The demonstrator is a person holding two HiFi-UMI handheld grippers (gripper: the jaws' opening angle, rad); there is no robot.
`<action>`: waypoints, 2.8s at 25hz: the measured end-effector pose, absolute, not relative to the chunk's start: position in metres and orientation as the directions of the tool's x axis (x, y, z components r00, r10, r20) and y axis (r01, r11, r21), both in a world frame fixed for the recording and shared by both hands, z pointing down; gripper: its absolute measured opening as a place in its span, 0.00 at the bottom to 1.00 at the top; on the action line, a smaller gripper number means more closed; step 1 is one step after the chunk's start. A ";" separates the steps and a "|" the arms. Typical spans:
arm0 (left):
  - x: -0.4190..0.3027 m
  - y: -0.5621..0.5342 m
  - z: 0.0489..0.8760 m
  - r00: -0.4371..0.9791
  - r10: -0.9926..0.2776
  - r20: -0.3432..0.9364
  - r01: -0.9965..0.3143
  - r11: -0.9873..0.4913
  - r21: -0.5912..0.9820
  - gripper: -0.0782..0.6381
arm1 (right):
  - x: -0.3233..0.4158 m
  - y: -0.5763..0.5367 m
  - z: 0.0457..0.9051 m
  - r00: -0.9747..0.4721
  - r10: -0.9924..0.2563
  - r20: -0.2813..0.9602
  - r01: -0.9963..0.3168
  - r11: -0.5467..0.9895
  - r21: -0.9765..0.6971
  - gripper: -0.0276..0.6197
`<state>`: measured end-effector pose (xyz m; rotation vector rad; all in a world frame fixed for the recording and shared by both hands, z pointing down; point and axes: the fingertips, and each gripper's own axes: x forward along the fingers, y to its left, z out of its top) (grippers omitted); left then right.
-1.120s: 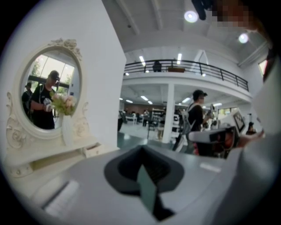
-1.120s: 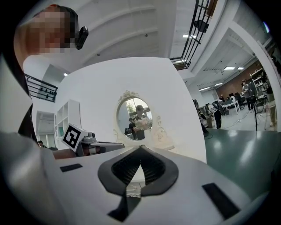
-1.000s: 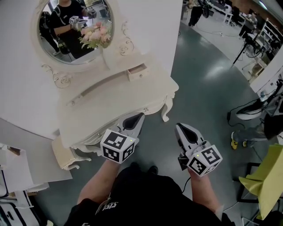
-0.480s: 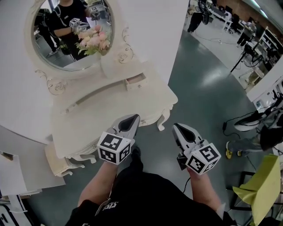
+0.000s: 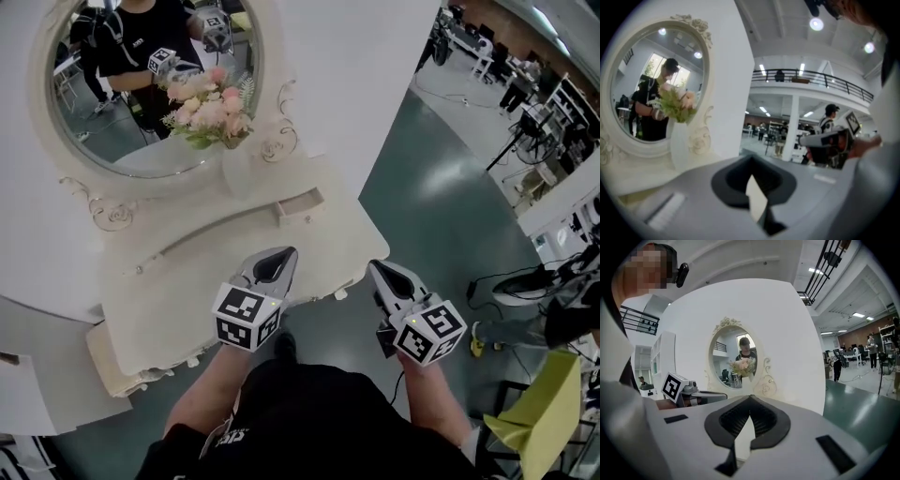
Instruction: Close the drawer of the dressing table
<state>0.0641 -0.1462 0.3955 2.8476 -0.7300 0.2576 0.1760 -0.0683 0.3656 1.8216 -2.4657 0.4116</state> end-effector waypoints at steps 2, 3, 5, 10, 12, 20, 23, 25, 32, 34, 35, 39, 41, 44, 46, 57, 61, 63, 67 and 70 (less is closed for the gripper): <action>0.062 -0.166 0.399 0.860 -0.459 0.220 -0.494 -0.857 0.144 0.12 | 0.177 -0.088 0.367 -0.298 -0.934 0.198 -0.947 0.262 -0.186 0.04; 0.061 -0.174 0.400 0.859 -0.460 0.223 -0.496 -0.856 0.144 0.12 | 0.177 -0.097 0.368 -0.296 -0.933 0.203 -0.947 0.259 -0.188 0.04; 0.061 -0.187 0.402 0.856 -0.465 0.225 -0.501 -0.852 0.148 0.12 | 0.179 -0.111 0.373 -0.296 -0.931 0.215 -0.947 0.256 -0.197 0.04; 0.061 -0.207 0.409 0.843 -0.483 0.238 -0.525 -0.834 0.166 0.12 | 0.182 -0.140 0.388 -0.325 -0.913 0.246 -0.936 0.273 -0.222 0.04; 0.064 -0.213 0.413 0.835 -0.491 0.247 -0.537 -0.826 0.173 0.12 | 0.184 -0.152 0.393 -0.342 -0.907 0.248 -0.930 0.287 -0.230 0.04; 0.081 -0.234 0.428 0.763 -0.575 0.296 -0.637 -0.749 0.185 0.12 | 0.200 -0.191 0.417 -0.460 -0.846 0.270 -0.879 0.392 -0.270 0.04; 0.092 -0.240 0.436 0.729 -0.605 0.319 -0.676 -0.711 0.195 0.12 | 0.211 -0.204 0.433 -0.498 -0.815 0.295 -0.861 0.424 -0.281 0.08; 0.097 -0.241 0.441 0.706 -0.627 0.331 -0.702 -0.683 0.202 0.12 | 0.216 -0.210 0.443 -0.529 -0.790 0.309 -0.843 0.448 -0.298 0.09; 0.104 -0.250 0.451 0.631 -0.691 0.354 -0.773 -0.597 0.213 0.12 | 0.218 -0.229 0.478 -0.621 -0.686 0.378 -0.784 0.537 -0.313 0.13; 0.106 -0.253 0.456 0.627 -0.691 0.359 -0.777 -0.589 0.224 0.12 | 0.218 -0.233 0.487 -0.624 -0.669 0.403 -0.781 0.541 -0.312 0.14; 0.107 -0.255 0.459 0.627 -0.690 0.361 -0.777 -0.586 0.229 0.12 | 0.218 -0.236 0.491 -0.623 -0.663 0.415 -0.782 0.542 -0.309 0.14; 0.109 -0.260 0.467 0.636 -0.681 0.363 -0.769 -0.596 0.230 0.12 | 0.211 -0.247 0.511 -0.609 -0.647 0.459 -0.791 0.534 -0.298 0.20; 0.110 -0.263 0.473 0.643 -0.673 0.366 -0.763 -0.603 0.231 0.12 | 0.207 -0.254 0.521 -0.598 -0.644 0.477 -0.799 0.523 -0.296 0.22; 0.107 -0.267 0.482 0.646 -0.669 0.368 -0.761 -0.598 0.250 0.12 | 0.202 -0.262 0.539 -0.580 -0.643 0.500 -0.813 0.493 -0.310 0.21; 0.106 -0.270 0.488 0.648 -0.666 0.369 -0.761 -0.592 0.266 0.12 | 0.200 -0.268 0.550 -0.561 -0.647 0.516 -0.826 0.476 -0.302 0.21; 0.085 -0.274 0.509 0.637 -0.654 0.408 -0.769 -0.570 0.289 0.12 | 0.188 -0.292 0.607 -0.498 -0.611 0.616 -0.860 0.437 -0.262 0.22; 0.074 -0.277 0.511 0.623 -0.660 0.419 -0.781 -0.557 0.283 0.12 | 0.189 -0.298 0.622 -0.460 -0.610 0.645 -0.880 0.412 -0.238 0.24; 0.071 -0.277 0.511 0.620 -0.660 0.424 -0.783 -0.553 0.283 0.12 | 0.189 -0.302 0.629 -0.454 -0.603 0.656 -0.883 0.404 -0.239 0.25; 0.067 -0.275 0.512 0.617 -0.654 0.438 -0.785 -0.552 0.281 0.12 | 0.188 -0.305 0.643 -0.437 -0.592 0.677 -0.888 0.403 -0.220 0.25; 0.061 -0.275 0.513 0.611 -0.655 0.445 -0.790 -0.545 0.282 0.12 | 0.189 -0.307 0.651 -0.418 -0.593 0.689 -0.895 0.397 -0.201 0.24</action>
